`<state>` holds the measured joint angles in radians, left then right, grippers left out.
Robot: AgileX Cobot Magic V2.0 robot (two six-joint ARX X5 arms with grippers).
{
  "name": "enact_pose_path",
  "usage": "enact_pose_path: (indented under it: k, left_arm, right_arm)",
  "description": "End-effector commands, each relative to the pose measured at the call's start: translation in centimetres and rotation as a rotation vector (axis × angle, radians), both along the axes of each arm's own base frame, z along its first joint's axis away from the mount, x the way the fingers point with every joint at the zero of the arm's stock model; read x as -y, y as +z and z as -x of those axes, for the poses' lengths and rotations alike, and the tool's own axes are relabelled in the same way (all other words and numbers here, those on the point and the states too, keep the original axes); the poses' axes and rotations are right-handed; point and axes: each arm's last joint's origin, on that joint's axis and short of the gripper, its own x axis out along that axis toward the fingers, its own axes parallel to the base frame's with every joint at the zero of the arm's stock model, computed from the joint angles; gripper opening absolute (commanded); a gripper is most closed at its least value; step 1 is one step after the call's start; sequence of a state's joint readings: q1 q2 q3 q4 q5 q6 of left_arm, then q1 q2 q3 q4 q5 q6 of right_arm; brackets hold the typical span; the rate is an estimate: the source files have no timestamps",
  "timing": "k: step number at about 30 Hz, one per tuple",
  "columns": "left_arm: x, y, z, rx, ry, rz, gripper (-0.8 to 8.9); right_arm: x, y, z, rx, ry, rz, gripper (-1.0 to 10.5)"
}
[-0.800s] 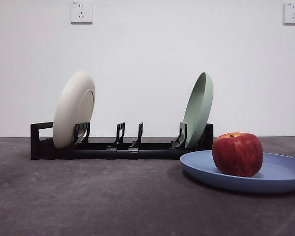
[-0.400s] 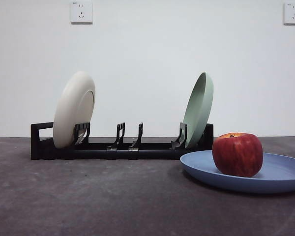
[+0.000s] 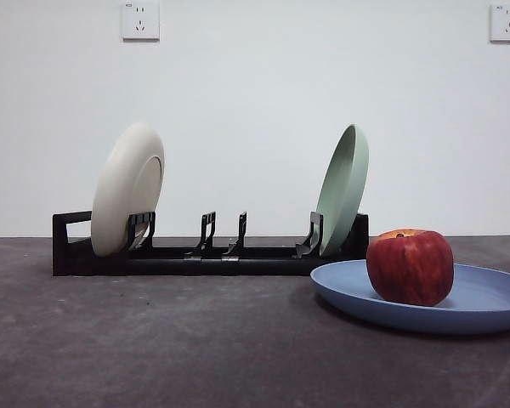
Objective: Take the blue plate from the plate rack,put the plate on the table,take the apple from the table,put the apple in the plate
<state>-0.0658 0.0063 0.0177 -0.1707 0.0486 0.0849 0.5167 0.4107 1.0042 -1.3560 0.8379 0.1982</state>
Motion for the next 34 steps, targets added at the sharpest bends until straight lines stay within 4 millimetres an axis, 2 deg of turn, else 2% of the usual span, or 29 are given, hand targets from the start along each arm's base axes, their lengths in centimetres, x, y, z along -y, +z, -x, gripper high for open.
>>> enact_pose_path:
  k: [1, 31, 34]
  left_arm:
    - [0.01, -0.27, -0.05, -0.002, -0.005, 0.004, 1.23]
    - [0.01, -0.32, -0.08, -0.009, -0.005, 0.004, 1.23]
    - [0.01, -0.34, -0.09, -0.011, -0.005, 0.004, 1.23]
  right_arm:
    - [0.09, 0.01, 0.15, -0.003, -0.008, -0.002, 0.0]
    - [0.14, -0.06, 0.21, -0.018, -0.002, 0.027, 0.0]
    - [0.09, -0.02, 0.02, 0.048, -0.058, -0.013, 0.0]
